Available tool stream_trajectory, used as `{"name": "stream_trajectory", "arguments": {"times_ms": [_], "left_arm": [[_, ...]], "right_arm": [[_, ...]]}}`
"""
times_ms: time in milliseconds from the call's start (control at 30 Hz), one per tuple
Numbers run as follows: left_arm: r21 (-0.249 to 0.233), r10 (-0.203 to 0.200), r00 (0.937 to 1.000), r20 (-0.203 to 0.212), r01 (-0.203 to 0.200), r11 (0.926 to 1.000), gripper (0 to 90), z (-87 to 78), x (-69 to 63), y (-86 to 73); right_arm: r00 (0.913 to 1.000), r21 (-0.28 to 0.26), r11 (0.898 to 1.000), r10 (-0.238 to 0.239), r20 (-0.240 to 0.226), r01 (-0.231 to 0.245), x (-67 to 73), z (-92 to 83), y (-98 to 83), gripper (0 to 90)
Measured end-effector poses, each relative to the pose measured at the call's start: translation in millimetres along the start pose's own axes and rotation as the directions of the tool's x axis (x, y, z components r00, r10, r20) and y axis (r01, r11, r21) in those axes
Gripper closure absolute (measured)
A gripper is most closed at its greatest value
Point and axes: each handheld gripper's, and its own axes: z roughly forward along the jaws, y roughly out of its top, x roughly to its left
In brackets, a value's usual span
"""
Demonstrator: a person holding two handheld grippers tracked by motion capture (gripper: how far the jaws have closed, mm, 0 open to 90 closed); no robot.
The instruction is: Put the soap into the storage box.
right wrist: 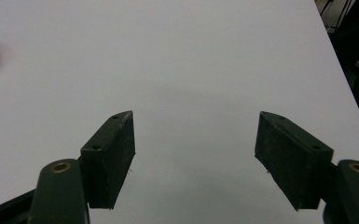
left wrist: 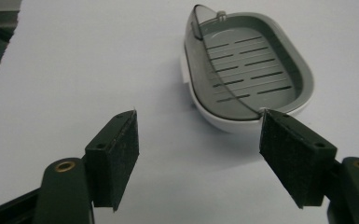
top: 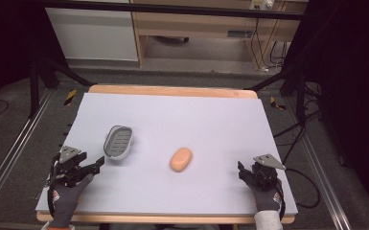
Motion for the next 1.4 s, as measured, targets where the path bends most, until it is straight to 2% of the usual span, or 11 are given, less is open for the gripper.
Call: {"name": "stream_trajectory", "arguments": {"times_ms": [300, 400, 567, 700, 900, 1000, 1233, 1267, 1300, 1333, 1400], "left_arm": [[-0.012, 0.016, 0.9994, 0.031, -0.016, 0.9998, 28.3, -0.7, -13.1, 5.2], [-0.016, 0.026, 0.9989, 0.039, -0.025, 0.9996, 28.3, -2.1, -18.1, 7.7], [-0.029, 0.033, 0.9982, 0.051, -0.032, 0.9991, 28.3, -4.6, -23.1, 13.1], [-0.040, 0.055, 0.9965, 0.062, -0.052, 0.9978, 28.3, -7.5, -30.3, 20.5], [-0.062, 0.067, 0.9943, 0.083, -0.062, 0.9961, 28.2, -10.3, -38.3, 33.5], [-0.077, 0.076, 0.9929, 0.092, -0.069, 0.9946, 28.2, -11.6, -44.1, 44.6], [-0.088, 0.092, 0.9896, 0.110, -0.083, 0.9927, 28.1, -9.0, -54.7, 56.6], [-0.091, 0.100, 0.9878, 0.119, -0.090, 0.9918, 28.1, -7.1, -58.9, 59.9], [-0.091, 0.100, 0.9878, 0.119, -0.090, 0.9918, 28.1, -7.1, -58.9, 59.9], [-0.086, 0.106, 0.9867, 0.124, -0.096, 0.9917, 28.1, -4.4, -63.1, 62.6], [-0.085, 0.117, 0.9844, 0.132, -0.106, 0.9907, 28.1, -1.1, -69.0, 66.0]], "right_arm": [[0.9999, -0.008, 1.000, 0.012, 0.006, -0.012, -2.0, -1.4, 0.4, 27.9], [0.9997, -0.018, 1.000, 0.017, 0.020, -0.016, -2.7, -3.5, 1.9, 24.0], [1.0000, -0.007, 1.000, 0.005, 0.006, -0.005, -2.4, -3.6, 1.3, 27.4], [0.9998, 0.003, 1.000, -0.020, 0.009, 0.020, 1.1, -2.2, 0.6, 30.2], [0.9998, 0.009, 1.000, -0.009, 0.016, 0.009, 0.1, -3.2, 0.6, 33.6], [0.9992, 0.011, 1.000, -0.020, 0.034, 0.020, 1.4, -4.6, 1.2, 34.3], [0.9983, 0.004, 1.000, -0.026, 0.052, 0.026, 2.8, -6.2, 1.4, 37.3], [0.9991, 0.017, 0.999, -0.027, 0.031, 0.027, 2.9, -5.8, 1.2, 45.4], [0.9991, 0.017, 0.999, -0.027, 0.031, 0.027, 2.9, -5.8, 1.2, 45.4], [0.9997, 0.031, 0.999, -0.023, -0.012, 0.024, 2.7, -4.7, 0.7, 47.1], [0.9993, 0.041, 0.999, -0.033, -0.019, 0.034, 3.9, -4.1, 0.4, 47.0]]}}
